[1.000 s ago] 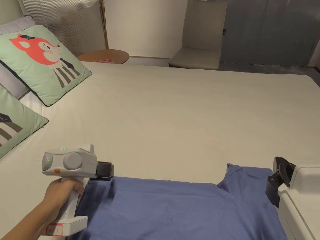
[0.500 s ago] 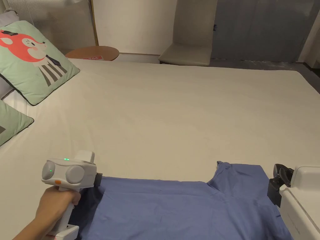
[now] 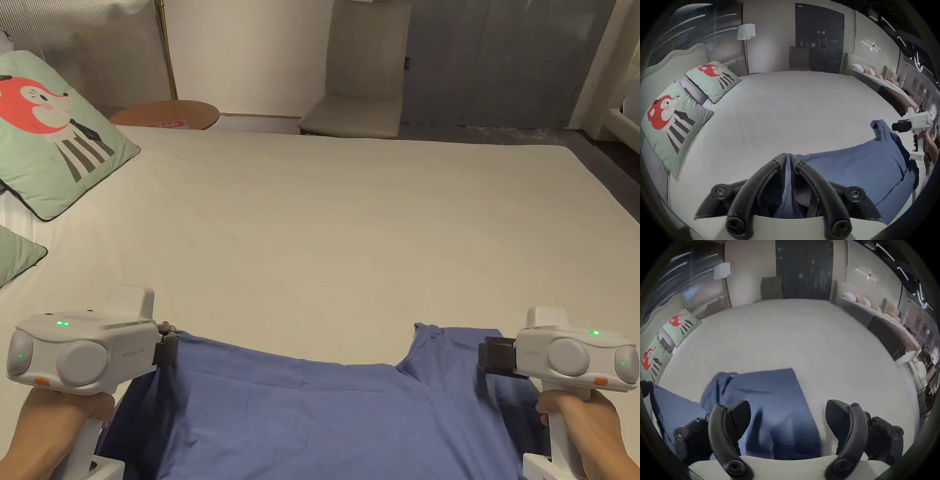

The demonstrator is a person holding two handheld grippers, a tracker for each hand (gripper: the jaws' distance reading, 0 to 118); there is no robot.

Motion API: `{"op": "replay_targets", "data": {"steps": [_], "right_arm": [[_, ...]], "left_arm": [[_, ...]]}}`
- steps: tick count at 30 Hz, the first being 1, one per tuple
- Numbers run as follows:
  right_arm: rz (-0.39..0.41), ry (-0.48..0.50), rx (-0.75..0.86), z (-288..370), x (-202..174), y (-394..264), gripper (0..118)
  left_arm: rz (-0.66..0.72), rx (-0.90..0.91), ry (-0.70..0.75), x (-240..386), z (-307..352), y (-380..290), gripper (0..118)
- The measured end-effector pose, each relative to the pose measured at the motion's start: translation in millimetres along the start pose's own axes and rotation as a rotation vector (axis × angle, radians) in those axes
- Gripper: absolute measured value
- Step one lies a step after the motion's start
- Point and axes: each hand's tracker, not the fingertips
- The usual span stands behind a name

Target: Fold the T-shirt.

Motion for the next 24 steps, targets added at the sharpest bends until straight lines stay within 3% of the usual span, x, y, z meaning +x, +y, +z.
{"op": "replay_targets", "data": {"steps": [4,8,9,10,11,14,24], "right_arm": [[0.003,-0.014,-0.065,-21.4,-6.4,-6.2,83],[0.073,-0.022,-0.037,-15.5,-13.9,-12.8,67],[0.089,0.004,-0.036,-12.0,-14.2,-12.0,53],[0.1,0.019,-0.036,-5.7,-15.6,-11.2,20],[0.105,0.017,-0.033,-0.8,-17.8,-12.0,6],[0.145,-0.005,0.06,17.6,-19.8,-11.8,5],[0.071,0.136,0.306,160.8,9.1,-42.1,5]], "left_arm": [[0.011,-0.005,-0.001,-1.3,-1.6,-3.3,3],[0.018,-0.011,0.003,-1.3,-2.0,-7.8,3],[0.019,-0.013,0.004,-2.0,-1.9,-8.7,3],[0.022,-0.015,0.005,-1.4,-1.3,-9.7,3],[0.025,-0.018,0.006,-0.1,-0.3,-10.8,3],[0.038,-0.008,0.017,-1.1,5.8,-16.0,3],[0.095,0.032,0.064,-11.8,52.1,-42.8,3]]}}
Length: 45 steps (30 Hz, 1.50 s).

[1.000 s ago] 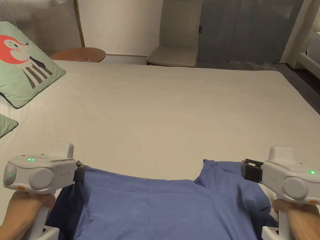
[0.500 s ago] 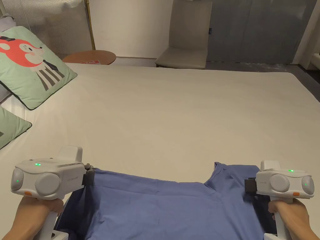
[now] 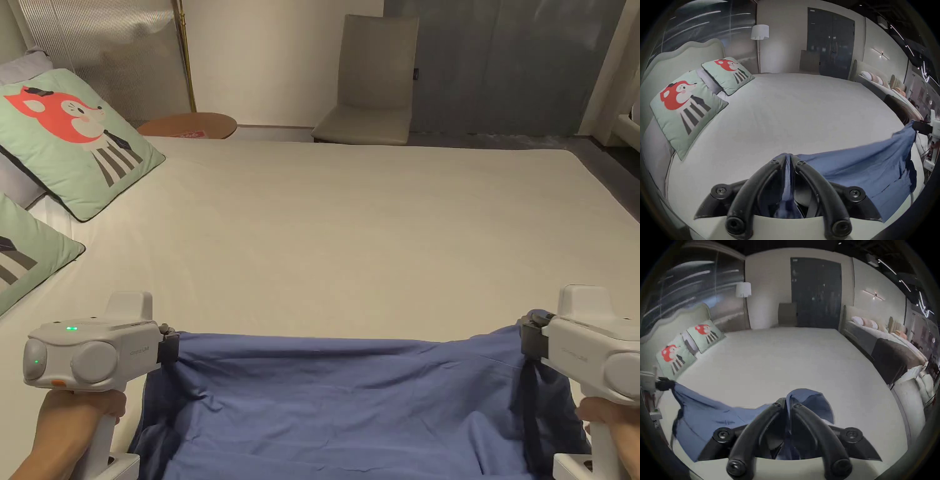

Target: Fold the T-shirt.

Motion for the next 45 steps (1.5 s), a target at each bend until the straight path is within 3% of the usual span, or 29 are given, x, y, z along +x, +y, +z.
{"op": "replay_targets", "data": {"steps": [5,14,20,26,33,34,35,36,37,38,39,42,45], "right_arm": [[-0.037,0.041,0.051,79.6,-1.8,-26.1,5],[-0.089,0.07,0.019,144.7,-5.2,-109.7,5],[-0.094,0.011,-0.08,142.2,-7.4,-162.7,5],[-0.149,-0.051,-0.157,124.0,-2.5,-200.8,5],[-0.135,-0.104,-0.198,115.1,-7.0,-209.4,6],[-0.139,-0.104,-0.203,119.2,-8.6,-204.3,6],[-0.149,-0.098,-0.202,122.6,-9.7,-200.0,9],[-0.154,-0.089,-0.193,127.3,-11.7,-194.8,23],[-0.153,-0.087,-0.178,134.0,-15.4,-187.2,58],[-0.139,-0.096,-0.14,140.9,-20.8,-177.9,82],[-0.117,-0.095,-0.107,146.3,-25.3,-168.5,101],[-0.076,-0.086,0.027,164.5,-44.1,-133.8,110],[-0.033,-0.075,0.156,181.8,-63.9,-100.7,110]], "left_arm": [[0.028,0.013,-0.002,-8.3,37.0,-25.6,3],[0.038,-0.018,-0.012,-14.6,81.1,-109.1,3],[0.06,-0.094,0.006,-19.3,77.4,-157.7,3],[0.047,-0.132,0.034,-16.1,71.2,-180.2,3],[0.04,-0.155,0.053,-20.6,56.9,-183.6,4],[0.048,-0.16,0.056,-20.3,56.6,-181.3,9],[0.054,-0.157,0.054,-18.8,59.2,-179.5,21],[0.068,-0.146,0.052,-18.4,62.4,-176.7,44],[0.087,-0.132,0.052,-17.5,66.8,-172.3,78],[0.117,-0.113,0.04,-17.7,70.8,-166.7,96],[0.135,-0.087,0.02,-16.8,75.2,-160.7,105],[0.153,0.056,-0.017,-2.2,102.1,-133.9,107],[0.143,0.2,-0.036,21.5,134.6,-103.9,107]]}}
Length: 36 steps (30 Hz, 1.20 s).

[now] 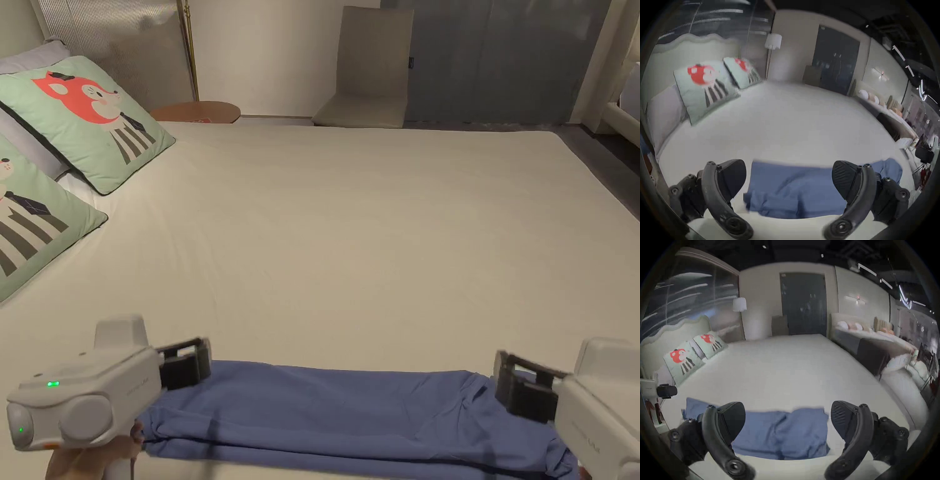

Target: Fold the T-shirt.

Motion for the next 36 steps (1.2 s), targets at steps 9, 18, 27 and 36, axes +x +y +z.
{"op": "replay_targets", "data": {"steps": [9,18,27,36], "right_arm": [[0.089,-0.03,0.311,26.6,-54.8,46.3,110],[0.126,-0.072,0.379,23.2,-68.9,44.3,1],[0.12,-0.054,0.377,20.8,-71.2,43.4,0],[0.128,-0.034,0.356,5.7,-76.5,41.9,0]], "left_arm": [[-0.145,0.434,0.009,77.0,57.9,38.3,107],[-0.189,0.463,0.004,86.7,55.7,34.7,0],[-0.136,0.396,-0.042,69.7,45.2,39.5,0],[0.311,0.052,-0.427,-40.7,4.3,47.3,0]]}}
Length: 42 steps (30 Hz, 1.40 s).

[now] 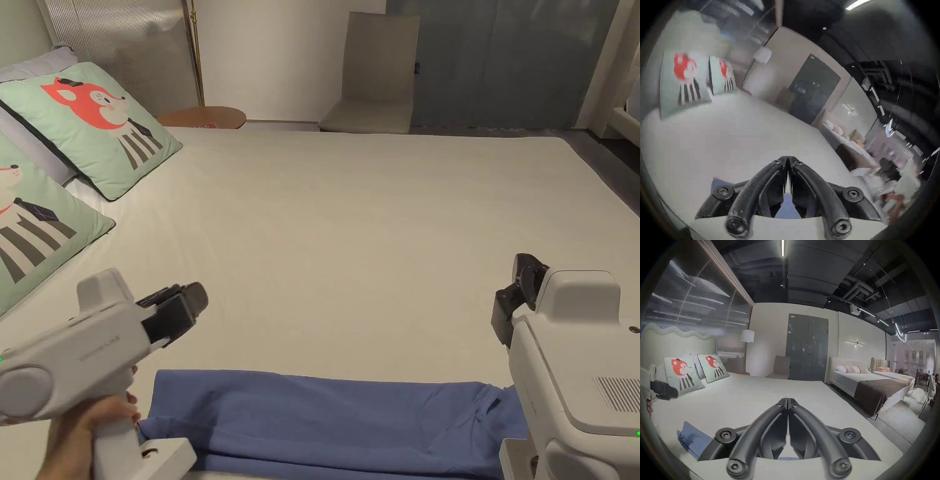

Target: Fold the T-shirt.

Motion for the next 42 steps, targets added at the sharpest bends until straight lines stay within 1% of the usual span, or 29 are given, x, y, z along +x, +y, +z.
{"op": "replay_targets", "data": {"steps": [1,2,4,5,6,7,8,9,10,11,12,13,14,15,16,21,23,25,27,28,30,31,33,35,36,37,42], "right_arm": [[0.003,0.001,-0.004,-1.1,-0.9,-1.2,0],[0.006,0.002,-0.009,-3.3,-2.0,-2.8,0],[0.008,0.006,-0.021,-8.2,-3.6,-6.3,0],[0.008,0.008,-0.029,-9.8,-4.1,-8.2,0],[0.003,0.01,-0.04,-12.9,-4.4,-11.0,0],[0.001,0.009,-0.049,-15.7,-5.0,-13.4,0],[0.001,0.009,-0.058,-18.1,-5.7,-16.0,0],[0.003,0.007,-0.069,-20.0,-6.5,-18.7,0],[0.002,0.007,-0.08,-22.8,-7.3,-21.5,0],[0.003,0.009,-0.089,-25.5,-7.8,-23.9,0],[0.006,0.01,-0.098,-27.9,-8.6,-26.1,0],[0.013,0.008,-0.105,-27.8,-10.2,-27.3,0],[0.017,0.008,-0.112,-29.6,-11.0,-29.2,0],[0.02,0.01,-0.118,-31.6,-11.4,-31.0,0],[0.022,0.012,-0.125,-33.3,-11.7,-32.3,0],[0.038,0.014,-0.147,-36.9,-14.4,-37.6,0],[0.044,0.013,-0.152,-38.5,-13.9,-39.1,0],[0.049,0.01,-0.158,-38.2,-13.6,-39.7,0],[0.049,0.006,-0.163,-39.5,-11.8,-40.9,0],[0.049,0.005,-0.166,-40.3,-11.0,-41.3,0],[0.047,0.003,-0.17,-39.8,-9.4,-41.8,0],[0.047,0.0,-0.17,-39.4,-8.1,-41.8,0],[0.049,-0.007,-0.168,-37.8,-5.9,-41.8,0],[0.046,-0.009,-0.167,-36.9,-2.1,-40.8,0],[0.044,-0.01,-0.166,-36.4,-0.6,-40.2,0],[0.044,-0.012,-0.164,-35.0,0.1,-39.2,0],[0.037,-0.012,-0.152,-33.0,5.1,-34.7,0]], "left_arm": [[0.032,-0.059,-0.019,-15.7,-1.2,3.1,0],[0.058,-0.076,0.005,-29.8,-0.7,4.3,0],[0.07,-0.144,0.008,-65.2,-4.5,7.6,0],[0.099,-0.162,0.019,-79.6,-4.6,6.8,0],[0.131,-0.216,-0.006,-95.2,-6.1,6.1,0],[0.16,-0.244,-0.005,-107.6,-6.3,3.9,0],[0.173,-0.264,0.004,-102.7,-2.2,-2.4,0],[0.178,-0.295,-0.001,-112.7,-3.0,-5.5,1],[0.202,-0.322,0.006,-123.2,-4.2,-9.5,7],[0.211,-0.358,0.009,-133.2,-6.2,-12.7,20],[0.226,-0.376,0.018,-151.7,-8.7,-15.6,42],[0.233,-0.39,0.042,-159.8,-10.8,-19.9,69],[0.236,-0.415,0.047,-166.7,-13.4,-23.7,80],[0.242,-0.432,0.075,-171.4,-15.8,-27.8,85],[0.234,-0.443,0.08,-177.6,-16.6,-32.3,85],[0.266,-0.474,0.113,-190.3,-24.1,-45.2,86],[0.266,-0.478,0.102,-193.4,-27.5,-49.4,85],[0.263,-0.46,0.084,-176.8,-25.0,-48.6,82],[0.282,-0.461,0.069,-174.1,-30.9,-48.9,68],[0.275,-0.467,0.072,-193.6,-37.2,-45.0,59],[0.225,-0.491,0.089,-190.3,-45.7,-49.0,52],[0.221,-0.491,0.084,-189.2,-48.0,-50.0,44],[0.218,-0.49,0.096,-175.8,-52.8,-45.8,15],[0.182,-0.493,0.098,-167.4,-55.0,-47.2,10],[0.148,-0.5,0.126,-147.6,-54.5,-53.4,9],[0.12,-0.481,0.142,-140.6,-51.3,-51.7,9],[0.094,-0.45,0.138,-132.9,-25.7,-29.4,8]]}}
